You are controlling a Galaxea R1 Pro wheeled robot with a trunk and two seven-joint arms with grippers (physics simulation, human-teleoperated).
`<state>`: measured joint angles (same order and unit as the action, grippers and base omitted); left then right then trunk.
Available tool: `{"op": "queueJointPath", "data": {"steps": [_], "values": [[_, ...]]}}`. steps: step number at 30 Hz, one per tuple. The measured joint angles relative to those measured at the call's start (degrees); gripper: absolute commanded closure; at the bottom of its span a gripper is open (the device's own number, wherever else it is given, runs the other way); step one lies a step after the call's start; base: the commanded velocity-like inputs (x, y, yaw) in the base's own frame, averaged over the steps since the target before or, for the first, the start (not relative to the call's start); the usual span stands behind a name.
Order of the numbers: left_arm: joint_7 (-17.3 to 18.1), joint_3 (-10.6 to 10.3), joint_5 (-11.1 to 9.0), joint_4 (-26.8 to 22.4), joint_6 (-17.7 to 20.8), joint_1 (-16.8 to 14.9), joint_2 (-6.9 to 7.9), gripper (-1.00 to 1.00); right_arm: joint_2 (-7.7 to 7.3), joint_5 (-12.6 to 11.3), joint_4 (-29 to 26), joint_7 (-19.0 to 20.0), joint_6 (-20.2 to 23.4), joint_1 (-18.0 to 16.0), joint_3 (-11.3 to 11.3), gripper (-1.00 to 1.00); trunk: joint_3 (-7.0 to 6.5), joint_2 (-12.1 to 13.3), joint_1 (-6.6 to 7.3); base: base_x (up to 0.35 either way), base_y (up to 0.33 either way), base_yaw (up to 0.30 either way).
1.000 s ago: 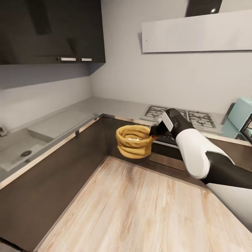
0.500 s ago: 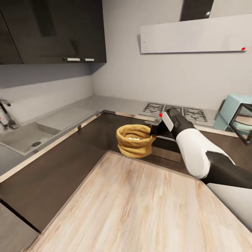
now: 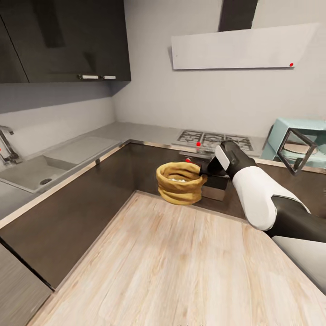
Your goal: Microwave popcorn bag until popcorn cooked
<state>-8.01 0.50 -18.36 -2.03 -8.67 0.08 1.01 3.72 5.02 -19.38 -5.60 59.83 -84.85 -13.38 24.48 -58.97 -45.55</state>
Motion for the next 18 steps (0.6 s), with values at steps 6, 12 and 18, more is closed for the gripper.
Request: {"op": "queueJointPath", "data": {"steps": [6,12,18], "values": [[0.0,0.0,0.0,0.0,0.0,0.0,0.05,-1.0,-0.31,-0.1,0.0,-0.1,0.0,0.0,0.0,1.0,0.0,0.0,0.0,-0.002,0.0,-0.249],[0.0,0.0,0.0,0.0,0.0,0.0,0.05,-1.0,-1.69,0.2,0.1,-0.1,0.0,0.0,0.1,1.0,0.0,0.0,0.0,0.0,0.0,-0.249],[0.0,0.0,0.0,0.0,0.0,0.0,0.05,-1.0,-5.28,0.0,0.2,-0.2,0.0,0.0,0.1,1.0,0.0,0.0,0.0,0.0,0.0,-0.278]]}}
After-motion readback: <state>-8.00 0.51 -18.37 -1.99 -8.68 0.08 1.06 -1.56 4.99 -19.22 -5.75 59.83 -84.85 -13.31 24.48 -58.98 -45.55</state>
